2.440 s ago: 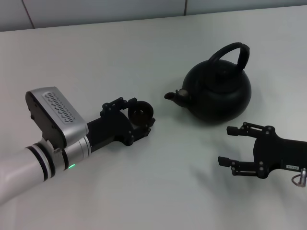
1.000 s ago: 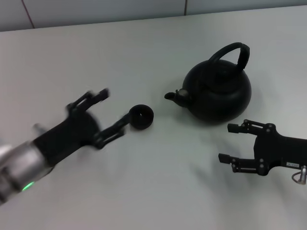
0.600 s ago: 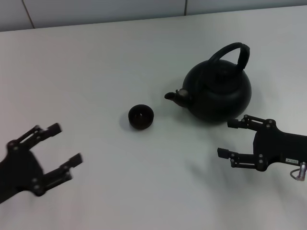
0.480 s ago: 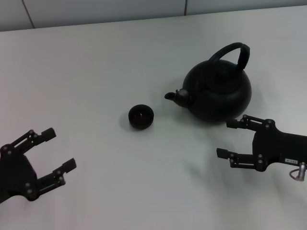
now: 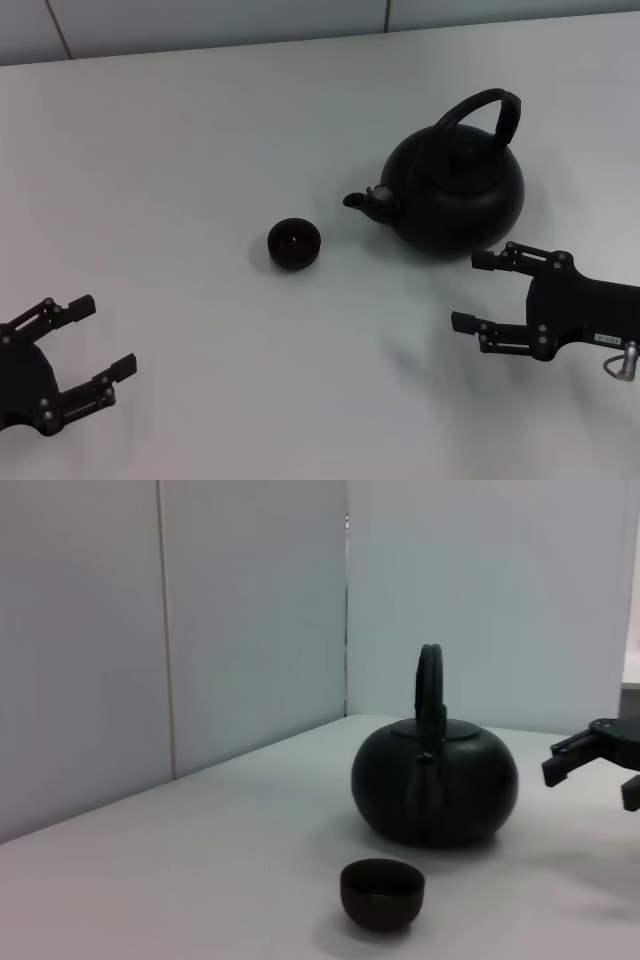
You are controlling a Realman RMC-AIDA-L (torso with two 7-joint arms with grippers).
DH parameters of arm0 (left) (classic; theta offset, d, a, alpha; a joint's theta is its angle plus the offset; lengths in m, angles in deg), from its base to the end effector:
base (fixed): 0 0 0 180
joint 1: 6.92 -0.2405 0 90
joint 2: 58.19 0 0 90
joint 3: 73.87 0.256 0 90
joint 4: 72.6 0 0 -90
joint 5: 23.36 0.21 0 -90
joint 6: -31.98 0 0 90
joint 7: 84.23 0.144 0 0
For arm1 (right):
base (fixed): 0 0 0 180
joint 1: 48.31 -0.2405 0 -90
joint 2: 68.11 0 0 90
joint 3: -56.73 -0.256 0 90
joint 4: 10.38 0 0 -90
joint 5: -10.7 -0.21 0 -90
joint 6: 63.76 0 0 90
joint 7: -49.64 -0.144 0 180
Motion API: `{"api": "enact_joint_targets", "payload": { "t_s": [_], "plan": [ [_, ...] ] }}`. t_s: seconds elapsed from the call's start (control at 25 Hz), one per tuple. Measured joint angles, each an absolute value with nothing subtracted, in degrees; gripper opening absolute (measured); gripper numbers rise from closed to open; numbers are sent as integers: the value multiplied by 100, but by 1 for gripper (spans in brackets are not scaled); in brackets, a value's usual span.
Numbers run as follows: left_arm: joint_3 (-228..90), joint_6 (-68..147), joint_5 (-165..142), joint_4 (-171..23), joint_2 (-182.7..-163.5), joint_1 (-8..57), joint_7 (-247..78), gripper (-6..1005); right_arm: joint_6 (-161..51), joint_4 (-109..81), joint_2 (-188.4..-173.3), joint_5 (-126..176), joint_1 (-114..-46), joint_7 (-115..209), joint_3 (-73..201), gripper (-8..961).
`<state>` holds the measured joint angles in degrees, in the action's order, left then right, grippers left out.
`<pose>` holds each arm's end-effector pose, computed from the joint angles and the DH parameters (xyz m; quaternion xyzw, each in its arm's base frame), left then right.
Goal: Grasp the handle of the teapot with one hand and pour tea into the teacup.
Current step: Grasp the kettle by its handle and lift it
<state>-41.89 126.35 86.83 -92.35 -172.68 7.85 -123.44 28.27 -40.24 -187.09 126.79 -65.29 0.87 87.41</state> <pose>-0.3513 0.2221 0.0007 -0.9244 -0.1232 -0.2669 0.2431 0.3380 0.2446 -0.0071 -0.9358 0.1420 0.2363 0.2197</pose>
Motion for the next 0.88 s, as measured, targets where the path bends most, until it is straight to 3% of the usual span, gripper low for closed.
{"api": "enact_joint_targets", "payload": {
  "t_s": [0.48, 0.88],
  "plan": [
    [-4201, 12637, 8779, -9252, -17301, 796, -12344, 807, 3048, -3632, -18717, 11665, -6164, 645, 8734, 810],
    [-4214, 12658, 8776, -9237, -17313, 803, -12348, 807, 2866, -1348, -18735, 9278, -5744, 2958, 7885, 809]
  ]
}}
